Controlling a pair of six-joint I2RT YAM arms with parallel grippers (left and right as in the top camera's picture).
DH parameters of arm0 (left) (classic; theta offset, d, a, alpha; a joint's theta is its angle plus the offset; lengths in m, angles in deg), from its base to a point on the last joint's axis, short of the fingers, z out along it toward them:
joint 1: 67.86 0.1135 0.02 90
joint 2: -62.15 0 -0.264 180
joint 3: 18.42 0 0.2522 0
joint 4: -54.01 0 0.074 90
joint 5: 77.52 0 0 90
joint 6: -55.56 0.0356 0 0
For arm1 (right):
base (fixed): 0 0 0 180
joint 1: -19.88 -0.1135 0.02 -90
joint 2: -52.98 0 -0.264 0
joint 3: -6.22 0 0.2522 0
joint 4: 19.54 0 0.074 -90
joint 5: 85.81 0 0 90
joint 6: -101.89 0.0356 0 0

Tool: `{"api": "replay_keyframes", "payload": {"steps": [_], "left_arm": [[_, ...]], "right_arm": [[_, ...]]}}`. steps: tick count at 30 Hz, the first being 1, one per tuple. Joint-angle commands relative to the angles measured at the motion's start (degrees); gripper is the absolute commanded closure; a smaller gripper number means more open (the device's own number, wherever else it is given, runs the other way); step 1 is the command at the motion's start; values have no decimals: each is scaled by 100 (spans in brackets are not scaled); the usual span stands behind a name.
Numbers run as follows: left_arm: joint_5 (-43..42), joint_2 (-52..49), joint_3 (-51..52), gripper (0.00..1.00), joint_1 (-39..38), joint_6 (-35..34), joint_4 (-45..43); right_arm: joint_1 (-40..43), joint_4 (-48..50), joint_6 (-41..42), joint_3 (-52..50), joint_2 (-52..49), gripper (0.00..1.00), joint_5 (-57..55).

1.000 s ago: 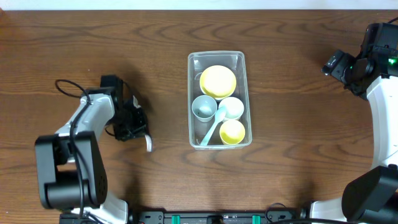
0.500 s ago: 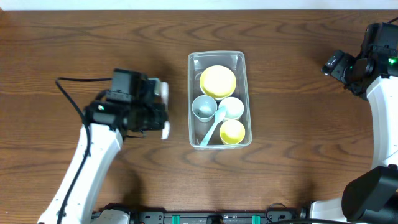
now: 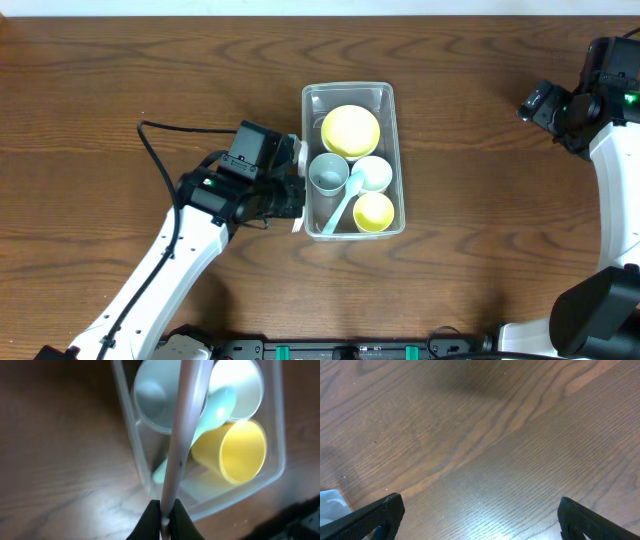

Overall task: Pack container
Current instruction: 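Lift white fork with left gripper and carry it over container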

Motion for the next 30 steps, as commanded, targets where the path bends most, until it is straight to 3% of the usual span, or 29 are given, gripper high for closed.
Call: {"api": "replay_keyframes", "payload": {"steps": [1,9,21,26,30], "left_arm": [[127,-90,-92,94,-81,-354,-332],[129,-575,-92,94,-286,-369,-1126],[122,-1032,-92,94,-345,-166,-1106],[120,-1032,-92,67,-348,-129,-1069],[120,-1032,-92,66,-348,-129,-1069]], "right_arm": [[13,-7,7,0,-28,1,-22],[13,-4,9,0,-28,1,-20],[13,-4,7,0,-28,1,-20],[13,-7,7,0,-28,1,-20],[13,-7,7,0,-28,1,-20]]}}
